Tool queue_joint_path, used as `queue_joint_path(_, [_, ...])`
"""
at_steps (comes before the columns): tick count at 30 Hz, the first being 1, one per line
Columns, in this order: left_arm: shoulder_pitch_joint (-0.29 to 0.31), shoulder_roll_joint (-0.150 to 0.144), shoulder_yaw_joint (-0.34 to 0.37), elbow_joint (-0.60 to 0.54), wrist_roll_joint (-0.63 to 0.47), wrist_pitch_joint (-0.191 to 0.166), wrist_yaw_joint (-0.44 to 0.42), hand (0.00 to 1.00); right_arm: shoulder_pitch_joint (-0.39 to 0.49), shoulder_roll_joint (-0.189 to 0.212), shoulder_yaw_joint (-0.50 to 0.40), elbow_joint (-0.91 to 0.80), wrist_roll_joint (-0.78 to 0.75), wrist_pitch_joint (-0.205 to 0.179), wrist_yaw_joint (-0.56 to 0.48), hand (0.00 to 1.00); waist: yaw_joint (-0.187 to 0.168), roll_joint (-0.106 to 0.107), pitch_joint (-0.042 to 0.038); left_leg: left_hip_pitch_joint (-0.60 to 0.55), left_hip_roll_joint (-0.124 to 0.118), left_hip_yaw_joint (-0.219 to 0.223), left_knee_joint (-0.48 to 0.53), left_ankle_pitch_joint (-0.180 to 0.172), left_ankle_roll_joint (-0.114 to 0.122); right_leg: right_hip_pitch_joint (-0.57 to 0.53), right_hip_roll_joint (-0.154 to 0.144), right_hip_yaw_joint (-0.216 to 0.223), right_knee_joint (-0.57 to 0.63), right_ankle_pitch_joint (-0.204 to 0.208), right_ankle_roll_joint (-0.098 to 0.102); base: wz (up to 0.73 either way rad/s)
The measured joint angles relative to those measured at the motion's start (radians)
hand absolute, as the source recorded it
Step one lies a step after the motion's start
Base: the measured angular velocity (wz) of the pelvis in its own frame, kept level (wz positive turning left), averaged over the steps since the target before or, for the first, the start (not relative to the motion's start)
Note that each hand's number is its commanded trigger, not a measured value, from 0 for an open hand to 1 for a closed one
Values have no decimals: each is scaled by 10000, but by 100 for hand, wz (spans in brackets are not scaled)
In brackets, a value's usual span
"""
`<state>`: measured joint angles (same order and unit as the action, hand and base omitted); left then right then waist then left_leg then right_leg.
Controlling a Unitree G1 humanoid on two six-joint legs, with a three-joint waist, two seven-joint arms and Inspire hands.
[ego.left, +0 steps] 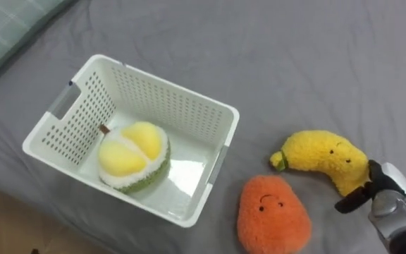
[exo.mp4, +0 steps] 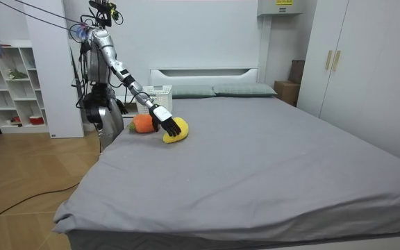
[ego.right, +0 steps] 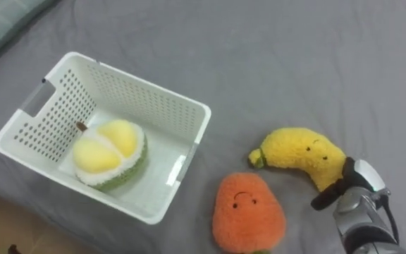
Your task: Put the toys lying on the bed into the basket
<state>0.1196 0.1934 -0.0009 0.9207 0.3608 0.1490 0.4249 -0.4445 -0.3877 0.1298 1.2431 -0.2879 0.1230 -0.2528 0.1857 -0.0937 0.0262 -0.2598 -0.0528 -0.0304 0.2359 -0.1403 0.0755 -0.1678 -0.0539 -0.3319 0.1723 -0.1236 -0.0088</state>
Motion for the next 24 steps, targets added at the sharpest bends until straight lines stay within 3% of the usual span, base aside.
queue_joint_path(5, [-128, 19, -535, 19, -726, -171, 9, 0, -149, -26, 57, 120, 332, -25, -421, 0, 113, 67, 41, -359, -11, -45, -7, 2, 3, -326, -2, -44, -12, 1, -1, 1])
queue_joint_path(11, [-148, 69, -820, 75, -845, -256, 49, 0, -332, -176, 55, 123, 555, -127, -1078, 0, 131, 191, 48, -846, -21, -195, -2, 58, -25, -789, -6, -256, 1, 10, -16, 7])
queue_joint_path(14, [-143, 69, -861, 130, -866, -263, 59, 0, -616, -328, 32, 369, 1019, -380, -1636, 0, 135, 269, 81, -1073, -54, -263, 0, 120, -35, -990, -20, -259, 5, 8, -20, 7])
queue_joint_path(23, [-148, 102, -1214, -13, -996, -473, 424, 0, -1223, -796, -44, 501, 1462, -544, -3114, 0, 163, 322, 104, -1464, -97, -281, -7, 186, -1, -1451, -126, -285, 175, 1, -19, 1])
queue_joint_path(24, [-174, 108, -1317, -24, -1183, -523, 423, 0, -1271, -870, -44, 501, 1685, -608, -3198, 4, 162, 312, 112, -1511, -104, -274, -7, 191, 7, -1493, -140, -281, 176, 1, -18, 0])
